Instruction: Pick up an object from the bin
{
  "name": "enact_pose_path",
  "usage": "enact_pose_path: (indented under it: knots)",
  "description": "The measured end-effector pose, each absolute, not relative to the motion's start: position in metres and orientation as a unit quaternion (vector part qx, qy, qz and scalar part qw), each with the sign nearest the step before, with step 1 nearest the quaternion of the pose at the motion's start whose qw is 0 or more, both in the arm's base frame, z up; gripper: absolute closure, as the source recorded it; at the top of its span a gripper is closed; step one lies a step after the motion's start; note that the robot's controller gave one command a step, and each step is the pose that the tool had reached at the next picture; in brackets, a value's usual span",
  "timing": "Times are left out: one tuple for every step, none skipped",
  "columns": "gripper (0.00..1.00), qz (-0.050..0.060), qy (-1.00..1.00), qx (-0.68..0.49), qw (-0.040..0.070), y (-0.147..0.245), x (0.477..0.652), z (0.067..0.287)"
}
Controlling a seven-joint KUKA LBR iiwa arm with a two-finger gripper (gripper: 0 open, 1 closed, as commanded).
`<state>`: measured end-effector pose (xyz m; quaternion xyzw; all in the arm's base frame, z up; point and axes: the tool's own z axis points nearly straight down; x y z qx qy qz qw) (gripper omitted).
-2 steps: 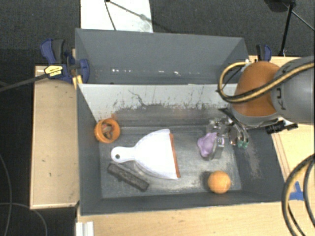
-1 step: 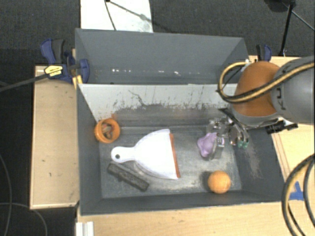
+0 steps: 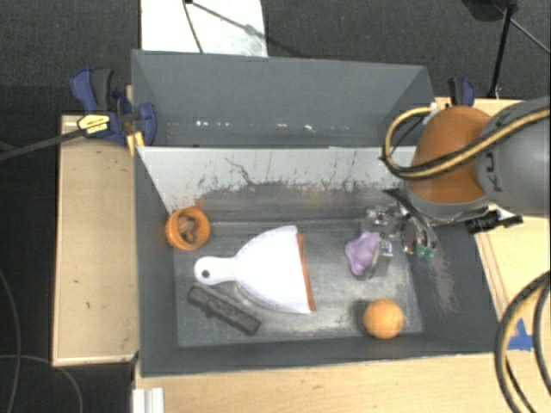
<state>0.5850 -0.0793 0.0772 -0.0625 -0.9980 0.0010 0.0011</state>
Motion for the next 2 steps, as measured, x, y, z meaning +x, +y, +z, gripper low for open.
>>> enact_pose_path:
  knots:
    - [1.00,0.000,-0.998,-0.062,0.000,-0.079,0.585,0.092]
    - [1.00,0.000,-0.998,-0.062,-0.001,-0.078,0.586,0.106]
